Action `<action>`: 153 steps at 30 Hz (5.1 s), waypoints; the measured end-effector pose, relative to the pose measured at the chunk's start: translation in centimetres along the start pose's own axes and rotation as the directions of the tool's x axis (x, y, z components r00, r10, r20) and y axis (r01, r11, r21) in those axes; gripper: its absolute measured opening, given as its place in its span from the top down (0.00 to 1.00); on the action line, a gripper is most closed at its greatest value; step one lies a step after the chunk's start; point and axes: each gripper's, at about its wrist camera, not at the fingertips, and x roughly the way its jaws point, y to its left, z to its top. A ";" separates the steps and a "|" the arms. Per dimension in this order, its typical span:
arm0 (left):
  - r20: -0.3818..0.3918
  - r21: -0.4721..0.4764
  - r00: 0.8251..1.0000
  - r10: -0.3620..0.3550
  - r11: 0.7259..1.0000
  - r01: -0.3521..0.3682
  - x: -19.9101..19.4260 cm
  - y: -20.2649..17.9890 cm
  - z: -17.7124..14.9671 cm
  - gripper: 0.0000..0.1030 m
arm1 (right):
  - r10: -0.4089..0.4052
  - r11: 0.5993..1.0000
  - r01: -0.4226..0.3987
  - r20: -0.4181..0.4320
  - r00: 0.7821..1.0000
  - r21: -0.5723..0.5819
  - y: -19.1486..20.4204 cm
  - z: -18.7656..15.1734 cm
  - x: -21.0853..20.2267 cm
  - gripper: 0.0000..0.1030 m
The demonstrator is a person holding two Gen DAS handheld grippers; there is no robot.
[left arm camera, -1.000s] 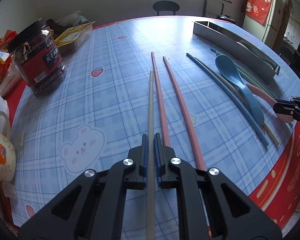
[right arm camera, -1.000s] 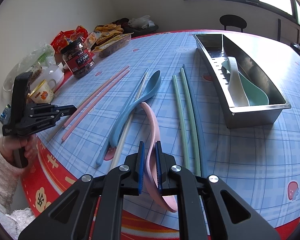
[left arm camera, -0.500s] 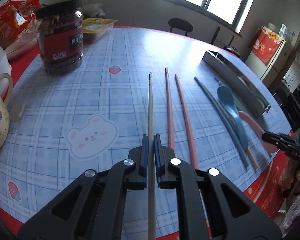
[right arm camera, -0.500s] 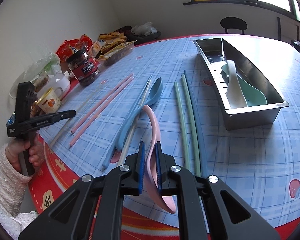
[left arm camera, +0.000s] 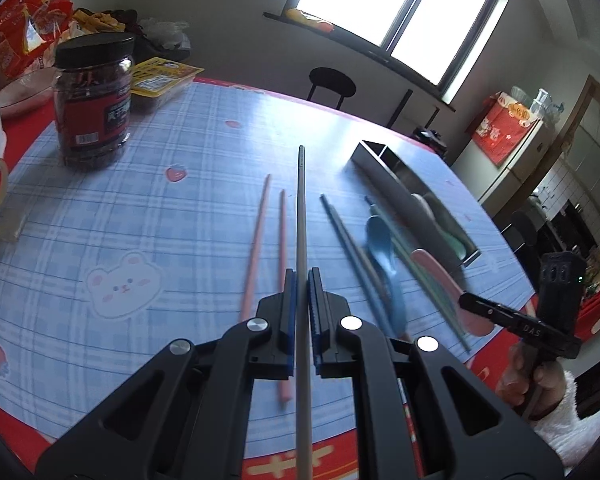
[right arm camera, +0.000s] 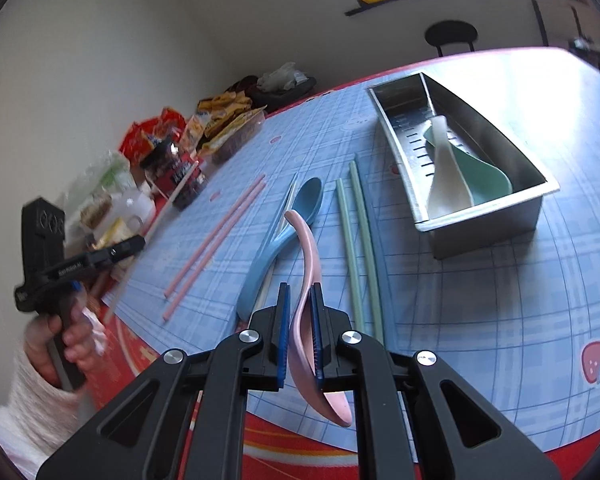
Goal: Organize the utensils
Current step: 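Carry the pink spoon and white chopstick over the steel tray with both grippers, then open both grippers to drop the spoon and chopstick into the tray, then move the right gripper to the green chopsticks and close on them, then hold the green chopsticks in the right gripper while the left gripper grasps a pink chopstick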
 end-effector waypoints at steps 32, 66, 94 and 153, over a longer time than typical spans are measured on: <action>-0.065 -0.334 0.989 -0.135 0.937 0.106 23.1 -15.6 10.0 0.90 | -0.116 0.992 0.106 0.162 0.980 0.070 -9.4 10.1 0.2 0.90; 0.195 0.065 0.976 0.099 0.991 -0.114 7.9 -14.4 13.4 0.08 | -0.169 0.986 0.159 0.332 0.928 0.060 -8.3 10.1 -3.0 0.18; 0.191 0.120 0.971 0.144 0.978 -0.168 -0.8 -0.9 -1.0 0.06 | -0.113 0.978 0.125 0.082 0.990 -0.167 0.0 4.1 -0.5 0.26; -0.081 0.342 0.945 0.318 0.899 -0.274 10.5 -0.3 1.4 0.73 | -0.308 0.902 0.254 -0.109 0.945 -0.348 2.9 1.6 6.8 0.93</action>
